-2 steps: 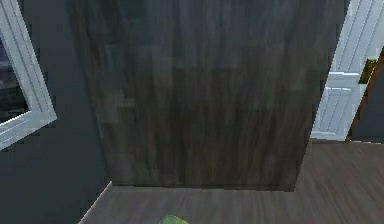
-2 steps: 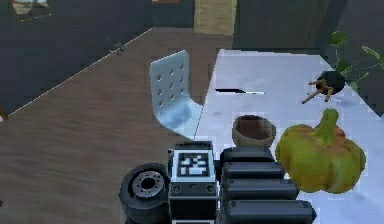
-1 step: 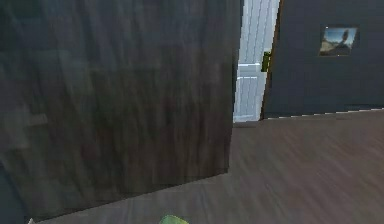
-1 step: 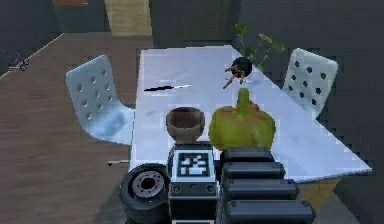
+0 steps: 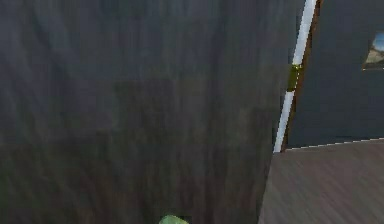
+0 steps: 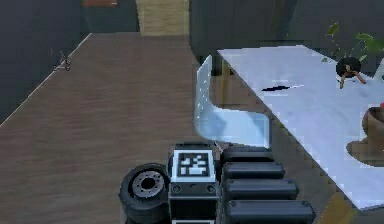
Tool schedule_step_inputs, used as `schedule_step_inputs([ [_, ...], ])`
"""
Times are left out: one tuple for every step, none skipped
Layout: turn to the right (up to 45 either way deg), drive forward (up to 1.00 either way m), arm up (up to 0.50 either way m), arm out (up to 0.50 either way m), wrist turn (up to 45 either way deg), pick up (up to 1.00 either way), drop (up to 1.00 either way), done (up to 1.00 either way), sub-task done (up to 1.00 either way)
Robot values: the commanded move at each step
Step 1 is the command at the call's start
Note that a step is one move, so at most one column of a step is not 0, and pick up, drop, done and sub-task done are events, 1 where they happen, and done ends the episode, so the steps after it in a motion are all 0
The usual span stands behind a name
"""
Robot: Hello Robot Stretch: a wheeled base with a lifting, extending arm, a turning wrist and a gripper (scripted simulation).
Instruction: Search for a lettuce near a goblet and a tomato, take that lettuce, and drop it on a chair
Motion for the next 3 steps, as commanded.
schedule_step_inputs([
  [45.0,0.00,0.00,0.00,0.0,0.00,0.00,0.00,0.00],
  [39.0,0.00,0.00,0.00,0.0,0.00,0.00,0.00,0.00],
  [0.0,0.70,0.00,0.00,0.0,0.00,0.00,0.00,0.00],
])
